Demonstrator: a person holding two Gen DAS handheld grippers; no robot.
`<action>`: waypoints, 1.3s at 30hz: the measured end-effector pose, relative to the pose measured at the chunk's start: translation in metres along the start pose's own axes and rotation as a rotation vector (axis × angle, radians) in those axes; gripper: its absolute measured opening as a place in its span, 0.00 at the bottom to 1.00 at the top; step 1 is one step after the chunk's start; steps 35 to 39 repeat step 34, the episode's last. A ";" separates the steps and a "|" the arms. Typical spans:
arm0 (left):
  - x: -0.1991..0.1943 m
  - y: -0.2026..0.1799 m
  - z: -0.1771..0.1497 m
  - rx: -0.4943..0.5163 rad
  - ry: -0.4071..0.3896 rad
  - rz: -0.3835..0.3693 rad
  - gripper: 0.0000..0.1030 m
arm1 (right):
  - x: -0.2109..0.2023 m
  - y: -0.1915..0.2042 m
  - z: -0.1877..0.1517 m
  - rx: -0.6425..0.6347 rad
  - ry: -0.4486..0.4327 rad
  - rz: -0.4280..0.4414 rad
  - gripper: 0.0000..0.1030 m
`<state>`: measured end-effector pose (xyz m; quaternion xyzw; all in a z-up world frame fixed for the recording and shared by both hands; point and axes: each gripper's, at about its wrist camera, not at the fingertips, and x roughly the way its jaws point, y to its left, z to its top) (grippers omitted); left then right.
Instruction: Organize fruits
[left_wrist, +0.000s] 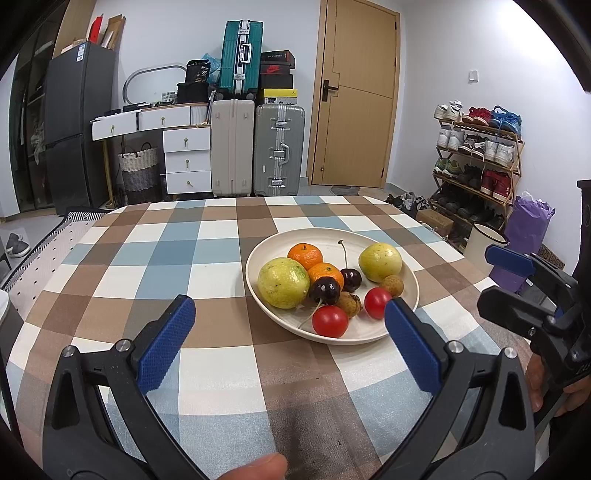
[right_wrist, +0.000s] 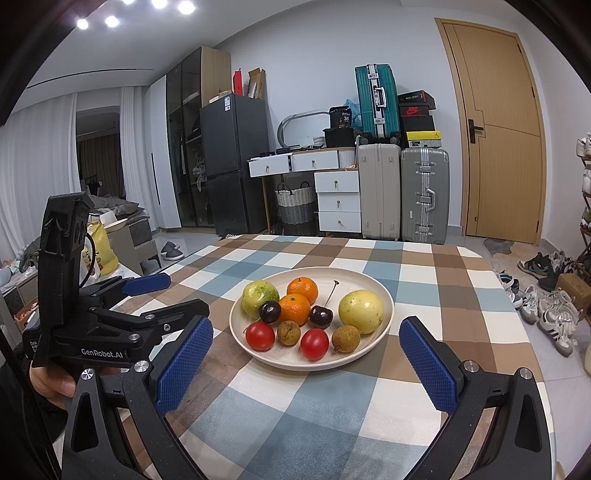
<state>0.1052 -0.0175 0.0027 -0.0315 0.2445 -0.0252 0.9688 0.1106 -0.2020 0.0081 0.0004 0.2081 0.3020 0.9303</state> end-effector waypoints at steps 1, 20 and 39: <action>0.000 0.000 0.000 0.000 0.000 -0.002 0.99 | 0.000 0.000 0.000 0.000 0.001 0.000 1.00; 0.001 0.001 0.000 -0.005 0.001 0.001 0.99 | 0.000 0.000 0.000 0.000 0.000 0.000 1.00; 0.002 0.002 0.000 -0.007 0.002 -0.001 0.99 | 0.000 0.000 0.000 0.000 0.000 0.001 1.00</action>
